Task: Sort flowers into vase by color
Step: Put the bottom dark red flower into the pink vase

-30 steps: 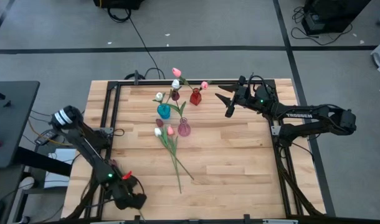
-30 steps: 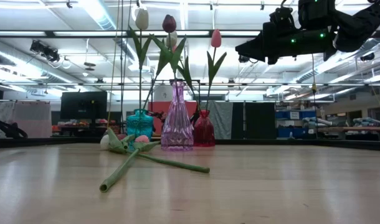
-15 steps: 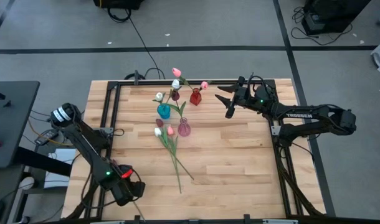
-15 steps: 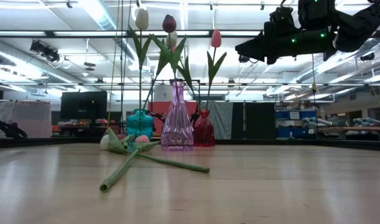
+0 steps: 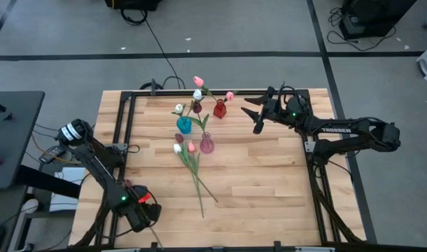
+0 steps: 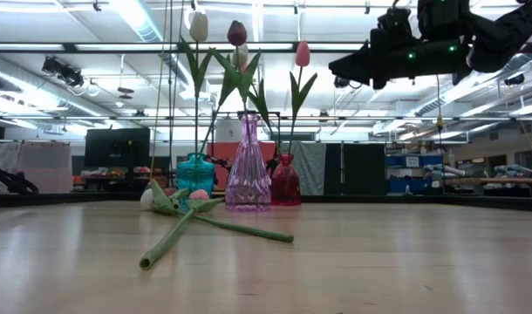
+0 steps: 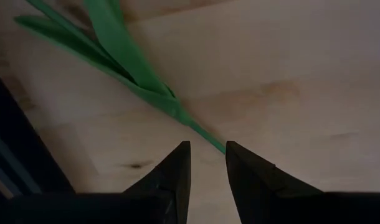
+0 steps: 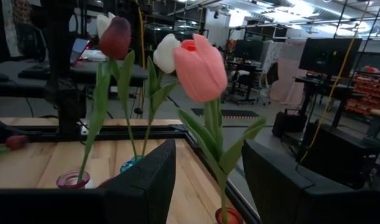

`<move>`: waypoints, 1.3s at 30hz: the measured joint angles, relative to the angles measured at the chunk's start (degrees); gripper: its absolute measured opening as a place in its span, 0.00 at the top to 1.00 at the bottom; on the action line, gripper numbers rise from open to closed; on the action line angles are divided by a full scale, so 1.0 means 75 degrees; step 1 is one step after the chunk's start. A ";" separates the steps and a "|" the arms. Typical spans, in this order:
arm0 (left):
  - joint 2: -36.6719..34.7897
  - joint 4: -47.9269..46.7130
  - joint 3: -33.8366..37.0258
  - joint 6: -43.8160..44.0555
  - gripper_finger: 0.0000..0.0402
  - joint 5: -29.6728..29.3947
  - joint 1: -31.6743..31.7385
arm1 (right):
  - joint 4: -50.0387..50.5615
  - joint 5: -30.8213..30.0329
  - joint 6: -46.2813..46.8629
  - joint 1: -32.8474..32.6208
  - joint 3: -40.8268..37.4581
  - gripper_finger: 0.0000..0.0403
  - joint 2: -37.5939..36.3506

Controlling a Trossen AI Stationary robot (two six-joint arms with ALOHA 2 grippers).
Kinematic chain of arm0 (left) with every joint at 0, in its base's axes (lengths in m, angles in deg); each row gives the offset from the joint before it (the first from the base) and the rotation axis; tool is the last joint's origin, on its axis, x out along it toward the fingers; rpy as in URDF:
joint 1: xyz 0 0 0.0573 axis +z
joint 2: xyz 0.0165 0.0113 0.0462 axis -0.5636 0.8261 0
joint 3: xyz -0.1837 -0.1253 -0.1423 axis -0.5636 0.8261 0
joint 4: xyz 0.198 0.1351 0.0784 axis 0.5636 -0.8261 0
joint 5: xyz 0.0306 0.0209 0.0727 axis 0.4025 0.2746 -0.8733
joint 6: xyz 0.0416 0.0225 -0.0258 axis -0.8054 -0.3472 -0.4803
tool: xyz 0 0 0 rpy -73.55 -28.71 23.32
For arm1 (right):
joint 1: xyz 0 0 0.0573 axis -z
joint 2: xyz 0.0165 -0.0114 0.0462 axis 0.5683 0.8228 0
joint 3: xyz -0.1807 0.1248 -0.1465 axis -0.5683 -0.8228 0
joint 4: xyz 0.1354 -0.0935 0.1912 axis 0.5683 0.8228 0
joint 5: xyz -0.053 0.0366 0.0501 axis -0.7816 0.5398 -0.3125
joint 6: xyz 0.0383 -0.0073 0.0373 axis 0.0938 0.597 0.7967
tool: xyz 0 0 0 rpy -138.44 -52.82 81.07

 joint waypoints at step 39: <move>0.0224 0.1134 0.0699 -0.0577 0.99 0.0084 -0.0028 | 0.0054 -0.0105 -0.0261 -0.0365 0.0000 0.52 -0.0003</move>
